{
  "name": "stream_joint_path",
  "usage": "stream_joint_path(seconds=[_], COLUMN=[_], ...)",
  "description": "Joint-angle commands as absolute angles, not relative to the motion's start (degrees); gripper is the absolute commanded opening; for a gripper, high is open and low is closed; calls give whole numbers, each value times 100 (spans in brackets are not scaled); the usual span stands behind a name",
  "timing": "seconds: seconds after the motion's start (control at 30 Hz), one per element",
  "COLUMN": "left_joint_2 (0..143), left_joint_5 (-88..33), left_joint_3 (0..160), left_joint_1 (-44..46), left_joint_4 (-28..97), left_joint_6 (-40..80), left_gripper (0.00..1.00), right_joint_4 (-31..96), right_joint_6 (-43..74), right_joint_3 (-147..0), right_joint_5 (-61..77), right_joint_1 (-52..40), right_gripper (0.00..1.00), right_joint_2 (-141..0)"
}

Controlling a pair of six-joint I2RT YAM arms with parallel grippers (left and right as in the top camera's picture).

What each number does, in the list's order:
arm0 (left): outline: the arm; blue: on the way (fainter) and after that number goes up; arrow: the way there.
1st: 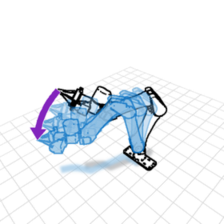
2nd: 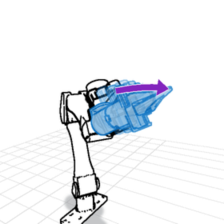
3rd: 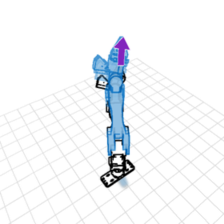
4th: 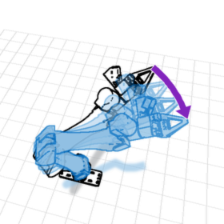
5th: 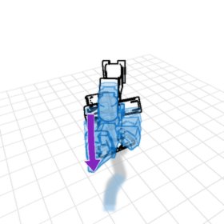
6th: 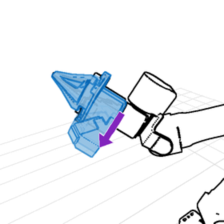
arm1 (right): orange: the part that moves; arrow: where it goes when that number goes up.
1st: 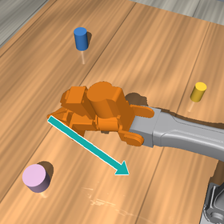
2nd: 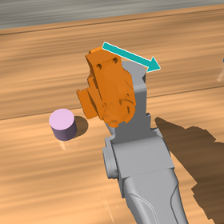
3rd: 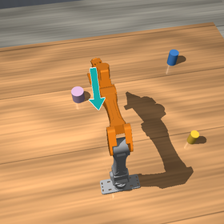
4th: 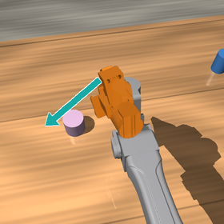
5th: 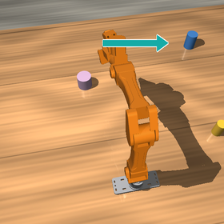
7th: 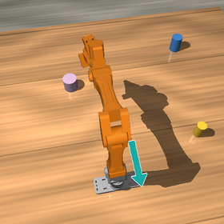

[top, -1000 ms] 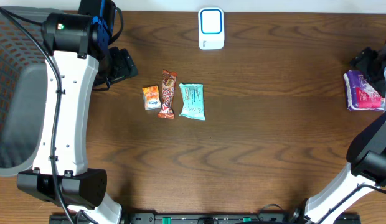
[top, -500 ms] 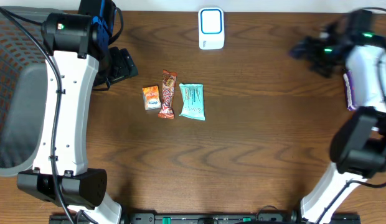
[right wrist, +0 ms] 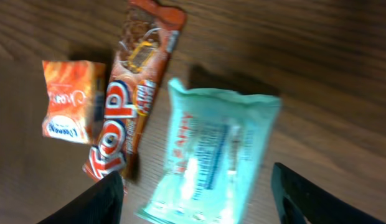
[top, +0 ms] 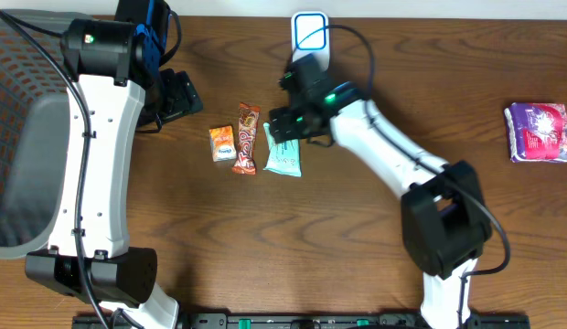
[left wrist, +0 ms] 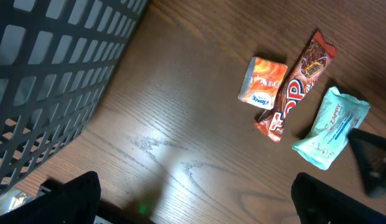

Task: Scan the item barcode
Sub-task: 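Reach the right gripper to the mint tissue pack and grasp it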

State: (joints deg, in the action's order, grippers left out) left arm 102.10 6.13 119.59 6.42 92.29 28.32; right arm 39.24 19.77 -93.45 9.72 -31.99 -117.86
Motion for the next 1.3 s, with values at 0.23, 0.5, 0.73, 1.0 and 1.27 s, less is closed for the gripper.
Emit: stream_joint_path(seconds=[0.23,0.5,0.73,1.0,1.27], left_joint_2=[10202,10202,10202,10202,10202], left_joint_5=[646,646,646,646,646], left_joint_3=[11981,11981,11981,11981,11981], left_joint_1=[639,639,639,639,639], left_joint_4=[9533,9533,9533,9533,9533], left_joint_6=[2838,2838,2838,2838,2838], left_gripper=[98,98,98,98,98], right_joint_4=[3813,3680,3747,4121,4165], right_joint_6=[2849,2871,2871,2864,2405], right_joint_3=[-9319,-9319,-9323,-9321,-9393], right_joint_5=[-2694,-2755,-2801,-1796,1973], right_joint_1=[-4818,-4923,-4735,-3957,-2681], right_gripper=[67,66,61,40,12], right_joint_2=[-11898,-12619,-12757,-12761,-12337])
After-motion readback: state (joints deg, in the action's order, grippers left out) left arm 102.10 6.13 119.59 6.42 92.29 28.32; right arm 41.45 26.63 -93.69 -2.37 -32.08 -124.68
